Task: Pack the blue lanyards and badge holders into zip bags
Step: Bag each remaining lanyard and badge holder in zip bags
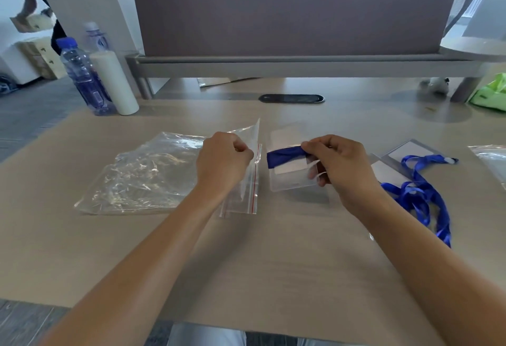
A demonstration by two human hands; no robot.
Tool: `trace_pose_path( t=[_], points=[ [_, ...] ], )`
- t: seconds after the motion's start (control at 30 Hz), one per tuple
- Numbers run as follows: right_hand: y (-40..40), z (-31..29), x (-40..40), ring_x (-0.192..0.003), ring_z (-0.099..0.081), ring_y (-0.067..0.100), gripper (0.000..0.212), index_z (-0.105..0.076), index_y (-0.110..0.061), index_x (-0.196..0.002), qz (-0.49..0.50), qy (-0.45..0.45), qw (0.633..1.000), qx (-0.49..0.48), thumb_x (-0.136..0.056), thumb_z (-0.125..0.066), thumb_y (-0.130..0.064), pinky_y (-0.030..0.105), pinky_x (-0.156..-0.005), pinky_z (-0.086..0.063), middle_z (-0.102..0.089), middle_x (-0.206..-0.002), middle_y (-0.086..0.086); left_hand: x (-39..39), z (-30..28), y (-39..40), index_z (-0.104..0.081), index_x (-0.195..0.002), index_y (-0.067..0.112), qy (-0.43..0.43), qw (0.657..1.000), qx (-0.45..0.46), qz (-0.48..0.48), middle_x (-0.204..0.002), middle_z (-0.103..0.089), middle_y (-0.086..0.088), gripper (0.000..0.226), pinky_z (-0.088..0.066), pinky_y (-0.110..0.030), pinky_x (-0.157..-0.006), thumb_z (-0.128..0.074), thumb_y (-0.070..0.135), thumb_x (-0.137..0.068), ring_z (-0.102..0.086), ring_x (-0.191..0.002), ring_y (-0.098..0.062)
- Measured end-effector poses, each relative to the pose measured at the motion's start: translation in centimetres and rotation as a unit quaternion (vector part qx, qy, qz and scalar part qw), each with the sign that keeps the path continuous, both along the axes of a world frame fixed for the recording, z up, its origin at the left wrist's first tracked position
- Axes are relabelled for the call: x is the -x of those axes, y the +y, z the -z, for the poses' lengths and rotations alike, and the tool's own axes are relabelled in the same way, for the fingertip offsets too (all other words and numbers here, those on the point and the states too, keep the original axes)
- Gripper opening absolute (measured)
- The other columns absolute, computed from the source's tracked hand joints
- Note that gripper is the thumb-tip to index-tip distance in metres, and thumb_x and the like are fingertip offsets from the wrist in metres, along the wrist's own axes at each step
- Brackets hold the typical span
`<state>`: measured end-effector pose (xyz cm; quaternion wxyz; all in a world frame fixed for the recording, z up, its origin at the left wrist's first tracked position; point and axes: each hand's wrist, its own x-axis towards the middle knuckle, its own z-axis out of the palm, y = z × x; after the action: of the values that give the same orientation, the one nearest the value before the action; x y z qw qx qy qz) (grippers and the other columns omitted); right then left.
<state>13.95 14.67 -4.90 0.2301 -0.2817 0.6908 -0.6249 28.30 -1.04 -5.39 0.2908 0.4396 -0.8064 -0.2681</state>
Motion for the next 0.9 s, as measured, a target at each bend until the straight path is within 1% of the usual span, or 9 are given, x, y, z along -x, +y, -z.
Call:
trace_pose_path(
  t=[0.07, 0.13, 0.27, 0.4, 0.5, 0.63, 0.77, 0.83, 0.9],
  points=[
    [-0.1, -0.2, -0.4, -0.060, -0.060, 0.024, 0.015, -0.076, -0.009, -0.092, -0.009, -0.032, 0.999, 0.005, -0.094, -0.072, -0.023, 0.032, -0.050, -0.046, -0.070, -0.072, 0.003, -0.3, -0.1, 0.8, -0.074, -0.071, 0.024, 0.021, 1.000, -0.003, 0.010, -0.065, -0.070, 0.012, 0.010, -0.058, -0.033, -0.069, -0.071, 0.019, -0.078, -0.068, -0.068, -0.012],
    [-0.1, -0.3, -0.7, -0.053, -0.059, 0.018, 0.016, -0.076, -0.008, -0.091, -0.015, -0.042, 0.999, -0.008, -0.095, -0.071, -0.022, 0.030, -0.048, -0.045, -0.069, -0.069, 0.001, -0.6, -0.1, 1.5, -0.075, -0.072, 0.025, 0.050, 0.999, -0.006, 0.012, -0.065, -0.070, 0.012, 0.010, -0.057, -0.032, -0.070, -0.072, 0.020, -0.080, -0.068, -0.069, -0.010],
    [0.2, -0.1, -0.7, -0.053, -0.058, 0.017, 0.016, -0.076, -0.007, -0.091, -0.032, -0.033, 0.998, -0.035, -0.095, -0.070, -0.022, 0.030, -0.049, -0.045, -0.068, -0.070, 0.004, -1.1, -0.2, 2.7, -0.077, -0.074, 0.024, 0.088, 0.996, -0.028, 0.017, -0.066, -0.071, 0.013, 0.010, -0.058, -0.034, -0.073, -0.073, 0.018, -0.079, -0.069, -0.071, -0.011],
    [0.5, -0.2, -0.5, -0.051, -0.059, 0.014, 0.016, -0.075, -0.007, -0.092, -0.022, -0.005, 0.998, -0.057, -0.095, -0.071, -0.023, 0.029, -0.049, -0.046, -0.071, -0.073, 0.006, -1.5, -0.3, 3.6, -0.078, -0.074, 0.023, 0.097, 0.994, -0.052, 0.029, -0.065, -0.072, 0.011, 0.013, -0.059, -0.037, -0.075, -0.071, 0.013, -0.079, -0.070, -0.070, -0.010],
    [0.5, -0.3, -0.4, -0.048, -0.058, 0.013, 0.015, -0.075, -0.008, -0.093, -0.022, 0.013, 0.997, -0.071, -0.094, -0.071, -0.023, 0.026, -0.046, -0.046, -0.071, -0.071, 0.004, -1.6, -0.3, 4.0, -0.077, -0.075, 0.022, 0.115, 0.992, -0.054, 0.026, -0.065, -0.073, 0.008, 0.012, -0.060, -0.037, -0.076, -0.071, 0.013, -0.082, -0.069, -0.066, -0.009],
    [0.5, -0.3, -0.6, -0.049, -0.057, 0.015, 0.017, -0.076, -0.008, -0.092, -0.041, 0.000, 0.997, -0.068, -0.094, -0.071, -0.024, 0.026, -0.045, -0.043, -0.071, -0.070, 0.003, -1.6, -0.5, 4.3, -0.075, -0.075, 0.020, 0.123, 0.990, -0.068, 0.032, -0.064, -0.073, 0.007, 0.013, -0.056, -0.029, -0.072, -0.069, 0.013, -0.084, -0.064, -0.056, -0.001],
    [0.5, -0.3, -0.5, -0.053, -0.063, 0.015, 0.015, -0.074, -0.012, -0.095, -0.023, -0.018, 0.997, -0.068, -0.096, -0.070, -0.026, 0.026, -0.048, -0.048, -0.074, -0.078, 0.004, -1.7, -0.8, 5.1, -0.076, -0.078, 0.019, 0.103, 0.990, -0.080, 0.055, -0.066, -0.074, 0.006, 0.013, -0.049, -0.020, -0.064, -0.069, 0.010, -0.085, -0.062, -0.053, 0.001],
    [0.4, -0.2, -0.5, -0.053, -0.066, 0.015, 0.014, -0.071, -0.015, -0.098, -0.011, -0.008, 0.997, -0.079, -0.097, -0.069, -0.028, 0.026, -0.049, -0.052, -0.075, -0.081, 0.003, -1.7, -1.0, 5.5, -0.076, -0.079, 0.018, 0.102, 0.988, -0.098, 0.067, -0.066, -0.074, 0.006, 0.013, -0.050, -0.021, -0.060, -0.069, 0.009, -0.085, -0.061, -0.053, -0.001],
    [0.3, -0.1, -0.9, -0.054, -0.070, 0.016, 0.014, -0.070, -0.016, -0.099, -0.013, 0.003, 0.996, -0.092, -0.096, -0.071, -0.030, 0.029, -0.052, -0.055, -0.076, -0.079, 0.000, -1.5, -1.0, 5.9, -0.076, -0.078, 0.018, 0.099, 0.986, -0.106, 0.079, -0.066, -0.074, 0.004, 0.013, -0.052, -0.026, -0.060, -0.069, 0.008, -0.083, -0.062, -0.056, -0.009]
  ],
)
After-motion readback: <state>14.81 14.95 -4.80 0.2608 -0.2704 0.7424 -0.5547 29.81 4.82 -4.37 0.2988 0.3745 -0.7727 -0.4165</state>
